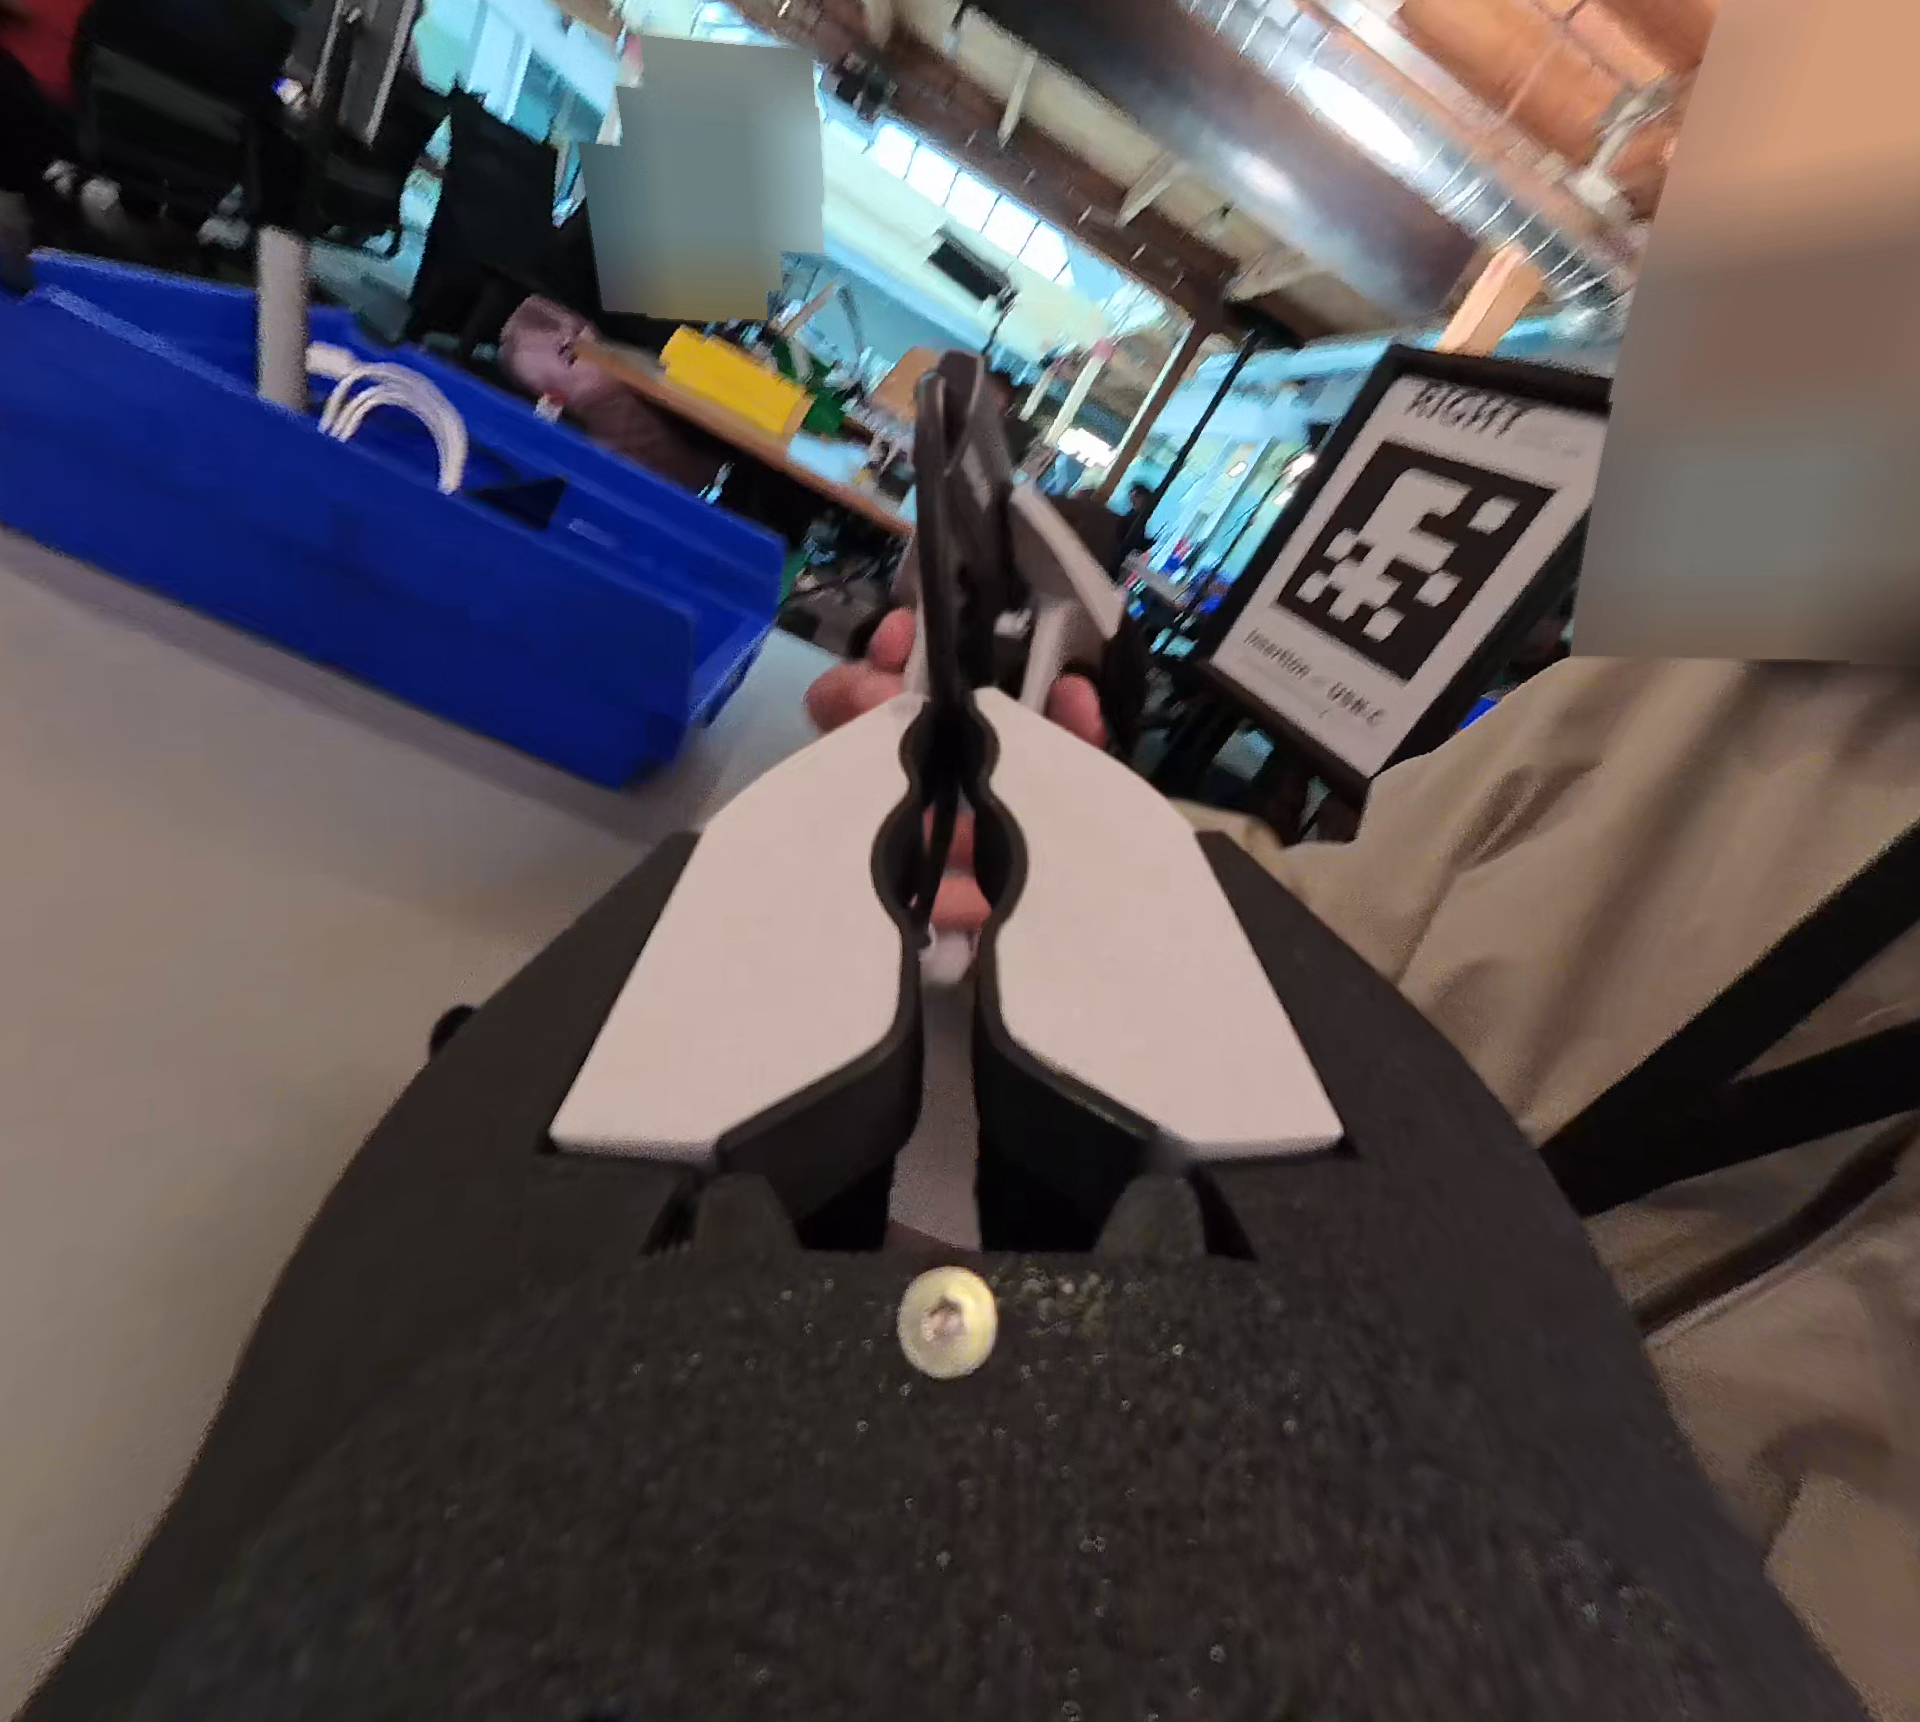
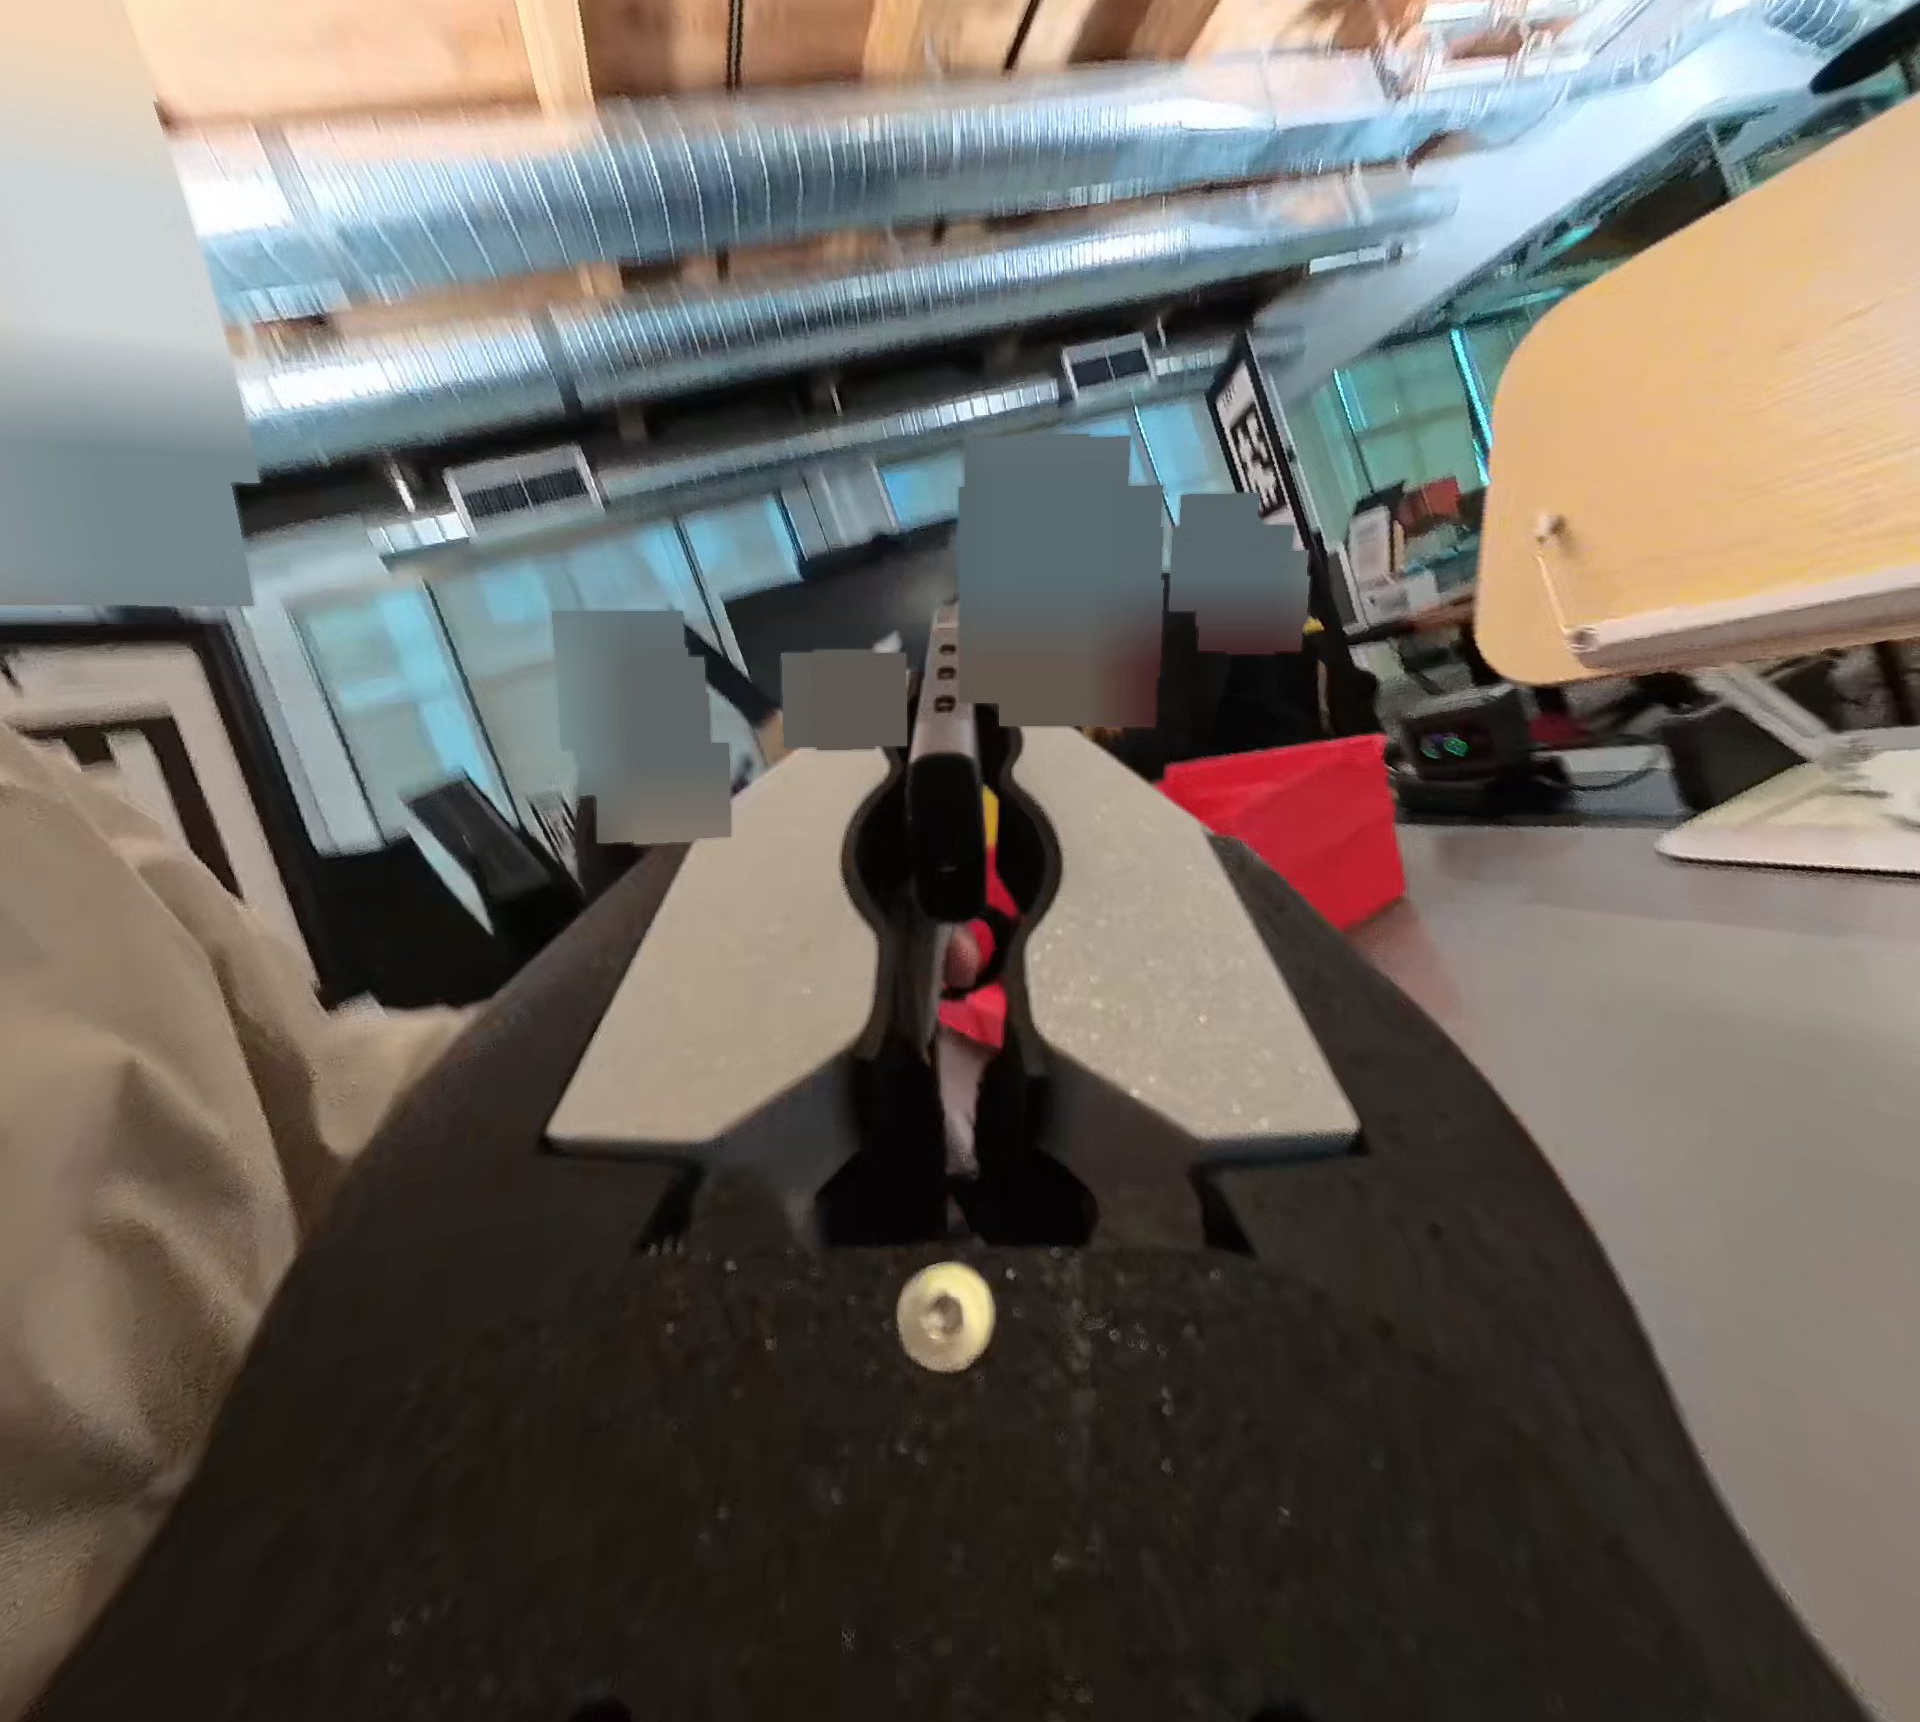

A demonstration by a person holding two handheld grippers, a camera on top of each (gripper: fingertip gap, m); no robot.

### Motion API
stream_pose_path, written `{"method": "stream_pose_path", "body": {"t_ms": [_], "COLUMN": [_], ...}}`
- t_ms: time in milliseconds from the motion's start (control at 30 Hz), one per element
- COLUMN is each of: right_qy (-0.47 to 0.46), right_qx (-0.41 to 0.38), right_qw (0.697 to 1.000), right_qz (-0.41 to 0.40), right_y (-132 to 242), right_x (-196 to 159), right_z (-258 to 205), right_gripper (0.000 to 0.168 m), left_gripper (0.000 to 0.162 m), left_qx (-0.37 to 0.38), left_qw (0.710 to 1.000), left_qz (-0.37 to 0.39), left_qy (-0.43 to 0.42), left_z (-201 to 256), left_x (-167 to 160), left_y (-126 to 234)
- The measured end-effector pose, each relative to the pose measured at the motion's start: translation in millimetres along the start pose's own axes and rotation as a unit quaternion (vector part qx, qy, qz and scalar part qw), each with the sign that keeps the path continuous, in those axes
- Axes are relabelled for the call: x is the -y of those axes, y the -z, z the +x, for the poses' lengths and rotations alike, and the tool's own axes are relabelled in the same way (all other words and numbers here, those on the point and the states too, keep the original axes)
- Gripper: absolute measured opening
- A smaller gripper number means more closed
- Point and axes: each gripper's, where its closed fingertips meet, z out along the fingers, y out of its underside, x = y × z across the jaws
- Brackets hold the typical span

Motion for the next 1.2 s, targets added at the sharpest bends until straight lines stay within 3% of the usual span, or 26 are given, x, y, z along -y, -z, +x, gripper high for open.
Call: {"method": "stream_pose_path", "body": {"t_ms": [33,100,167,333,433,600,900,1200], "right_qy": [0.028,0.091,0.157,0.208,0.23,0.255,0.264,0.304], "right_qx": [0.002,0.013,0.021,0.076,0.084,0.085,0.106,0.09], "right_qw": [0.999,0.992,0.976,0.959,0.949,0.932,0.924,0.909], "right_qz": [-0.026,-0.09,-0.147,-0.174,-0.198,-0.242,-0.254,-0.27], "right_y": [1,5,11,12,13,17,24,23], "right_x": [-3,-14,-29,-48,-59,-73,-77,-83], "right_z": [1,1,0,-21,-23,-21,-25,-22], "right_gripper": [0.007,0.007,0.008,0.008,0.008,0.011,0.008,0.009], "left_gripper": [0.003,0.026,0.034,0.034,0.017,0.012,0.012,0.011], "left_qx": [0.019,0.072,0.099,0.119,0.113,0.105,0.067,0.076], "left_qw": [1.0,0.995,0.986,0.949,0.921,0.883,0.901,0.89], "left_qz": [-0.02,-0.047,-0.075,-0.157,-0.199,-0.253,-0.251,-0.279], "left_qy": [-0.011,-0.053,-0.109,-0.247,-0.314,-0.38,-0.348,-0.352], "left_z": [-7,-22,-26,-16,-12,-16,-12,-15], "left_x": [-5,-7,-7,-21,-33,-43,-47,-50], "left_y": [1,6,9,5,7,17,26,31]}}
